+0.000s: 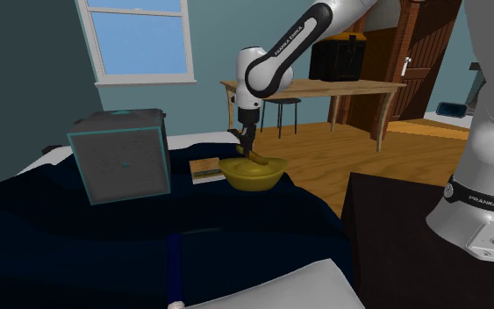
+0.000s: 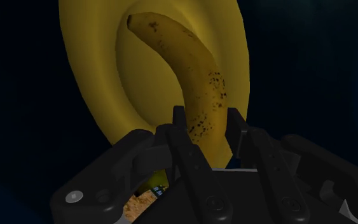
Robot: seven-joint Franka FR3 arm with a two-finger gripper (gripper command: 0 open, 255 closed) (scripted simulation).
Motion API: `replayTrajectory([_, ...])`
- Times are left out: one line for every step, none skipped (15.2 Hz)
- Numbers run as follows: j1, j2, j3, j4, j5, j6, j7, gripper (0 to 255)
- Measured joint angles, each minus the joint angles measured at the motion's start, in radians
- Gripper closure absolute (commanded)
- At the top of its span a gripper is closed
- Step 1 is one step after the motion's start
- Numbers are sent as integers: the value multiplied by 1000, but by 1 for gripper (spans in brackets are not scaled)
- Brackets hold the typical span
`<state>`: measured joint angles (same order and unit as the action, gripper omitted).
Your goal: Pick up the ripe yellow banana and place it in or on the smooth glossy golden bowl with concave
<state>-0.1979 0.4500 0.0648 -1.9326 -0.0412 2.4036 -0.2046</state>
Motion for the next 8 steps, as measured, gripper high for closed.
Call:
replayTrajectory([0, 11, -1, 2, -1, 10, 1, 255])
replayTrajectory([1, 22, -1, 1, -2, 21, 1, 255])
replayTrajectory([0, 30, -2, -2, -3, 31, 1, 255])
replayTrajectory([1, 39, -2, -1, -3, 39, 2, 255])
replayTrajectory([2, 50, -3, 2, -5, 49, 3, 255])
replayTrajectory([3, 56, -3, -1, -5, 58, 4, 255])
replayTrajectory([3, 61, -4, -2, -6, 62, 4, 255])
replayTrajectory([3, 63, -4, -3, -6, 67, 4, 255])
